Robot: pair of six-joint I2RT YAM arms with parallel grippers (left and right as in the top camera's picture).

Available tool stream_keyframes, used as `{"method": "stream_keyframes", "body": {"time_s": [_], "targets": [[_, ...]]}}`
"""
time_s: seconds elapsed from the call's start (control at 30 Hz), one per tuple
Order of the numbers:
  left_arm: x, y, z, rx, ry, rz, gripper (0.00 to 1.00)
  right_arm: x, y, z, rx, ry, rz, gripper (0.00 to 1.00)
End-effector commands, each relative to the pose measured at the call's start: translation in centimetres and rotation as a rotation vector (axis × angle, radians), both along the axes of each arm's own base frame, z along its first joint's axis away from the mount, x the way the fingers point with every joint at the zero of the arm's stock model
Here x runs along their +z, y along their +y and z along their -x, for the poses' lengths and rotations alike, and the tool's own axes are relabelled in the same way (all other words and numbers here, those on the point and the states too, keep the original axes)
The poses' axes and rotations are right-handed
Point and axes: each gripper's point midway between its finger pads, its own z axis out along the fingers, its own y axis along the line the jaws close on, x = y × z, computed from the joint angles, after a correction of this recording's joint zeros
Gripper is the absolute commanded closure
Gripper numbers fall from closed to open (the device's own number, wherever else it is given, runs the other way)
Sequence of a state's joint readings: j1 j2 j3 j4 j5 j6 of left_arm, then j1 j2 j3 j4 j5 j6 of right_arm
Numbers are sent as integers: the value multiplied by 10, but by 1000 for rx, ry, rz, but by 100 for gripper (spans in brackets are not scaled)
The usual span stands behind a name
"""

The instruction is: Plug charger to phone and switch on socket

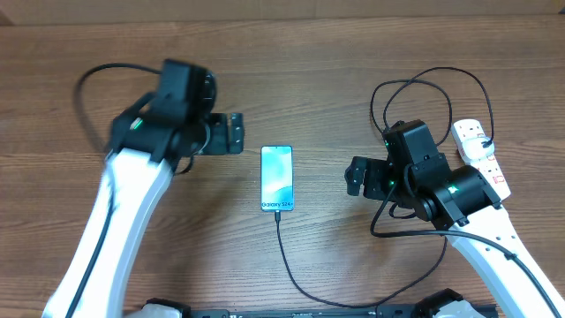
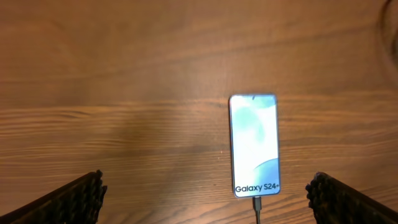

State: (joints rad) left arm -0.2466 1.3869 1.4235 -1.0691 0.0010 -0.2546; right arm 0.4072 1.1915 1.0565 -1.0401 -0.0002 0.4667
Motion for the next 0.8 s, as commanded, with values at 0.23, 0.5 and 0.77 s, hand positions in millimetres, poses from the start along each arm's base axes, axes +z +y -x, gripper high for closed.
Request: {"method": "stream_keyframes", "body": {"time_s": [0.23, 0.5, 0.77], "targets": [[85, 50, 66, 127, -269, -78, 0, 4, 1, -3, -3, -12, -7, 0], [105, 74, 113, 174, -344, -107, 0, 4, 1, -4, -3, -17, -10, 0], [91, 74, 125, 159, -268, -122, 0, 8, 4, -10, -3, -44, -21, 31]]}}
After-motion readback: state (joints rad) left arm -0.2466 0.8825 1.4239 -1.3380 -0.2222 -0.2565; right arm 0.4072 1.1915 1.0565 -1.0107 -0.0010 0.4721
